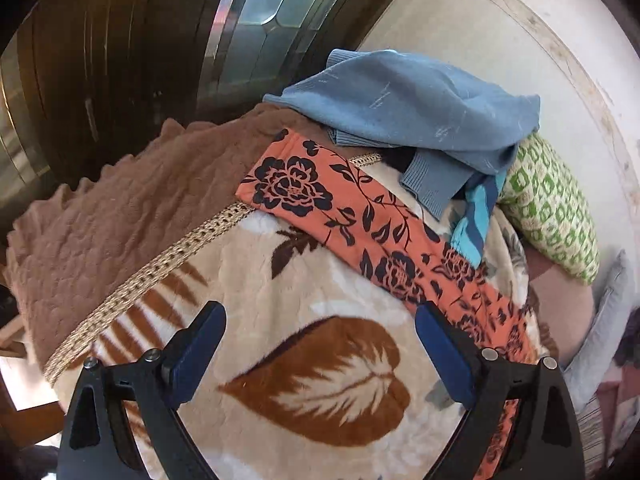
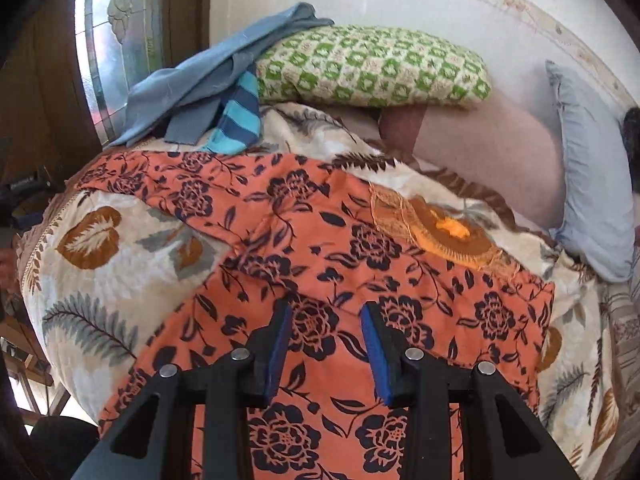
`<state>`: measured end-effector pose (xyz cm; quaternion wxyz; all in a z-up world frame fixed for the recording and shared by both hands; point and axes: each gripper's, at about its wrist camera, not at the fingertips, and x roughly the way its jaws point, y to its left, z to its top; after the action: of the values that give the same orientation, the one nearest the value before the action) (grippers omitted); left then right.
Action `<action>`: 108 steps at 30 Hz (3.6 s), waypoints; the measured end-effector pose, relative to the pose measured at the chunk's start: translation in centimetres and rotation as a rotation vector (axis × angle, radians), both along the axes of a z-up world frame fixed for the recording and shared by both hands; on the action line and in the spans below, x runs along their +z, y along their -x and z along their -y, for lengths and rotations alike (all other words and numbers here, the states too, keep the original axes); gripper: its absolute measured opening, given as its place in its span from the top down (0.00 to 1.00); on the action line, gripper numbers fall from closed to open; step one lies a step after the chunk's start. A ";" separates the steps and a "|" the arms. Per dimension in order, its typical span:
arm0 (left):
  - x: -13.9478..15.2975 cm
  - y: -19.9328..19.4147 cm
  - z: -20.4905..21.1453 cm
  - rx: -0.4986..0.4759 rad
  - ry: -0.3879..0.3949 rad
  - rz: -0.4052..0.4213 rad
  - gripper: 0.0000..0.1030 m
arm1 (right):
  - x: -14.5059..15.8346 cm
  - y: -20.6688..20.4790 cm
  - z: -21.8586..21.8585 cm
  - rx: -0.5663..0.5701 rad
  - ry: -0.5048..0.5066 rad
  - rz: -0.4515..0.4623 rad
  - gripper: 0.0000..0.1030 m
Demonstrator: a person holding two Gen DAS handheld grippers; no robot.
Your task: Fold small clothes
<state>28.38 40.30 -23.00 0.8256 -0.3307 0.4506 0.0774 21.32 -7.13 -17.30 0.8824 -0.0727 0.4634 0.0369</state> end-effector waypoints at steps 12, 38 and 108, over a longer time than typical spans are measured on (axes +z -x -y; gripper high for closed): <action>-5.2 -8.0 -0.1 0.110 0.312 0.006 0.49 | -3.5 -2.7 1.2 0.032 -0.079 0.004 0.62; 16.8 -6.9 37.7 -0.528 -0.317 0.304 0.96 | -0.9 1.2 21.2 -0.314 -0.336 0.269 0.62; 15.0 10.6 36.0 -0.316 -0.682 0.346 0.07 | 5.7 5.3 20.2 -0.209 -0.437 0.155 0.65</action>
<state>17.78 4.27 -8.02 0.9532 0.0269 0.2989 0.0376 15.99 -27.30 -11.64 0.9091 0.1655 0.3803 0.0390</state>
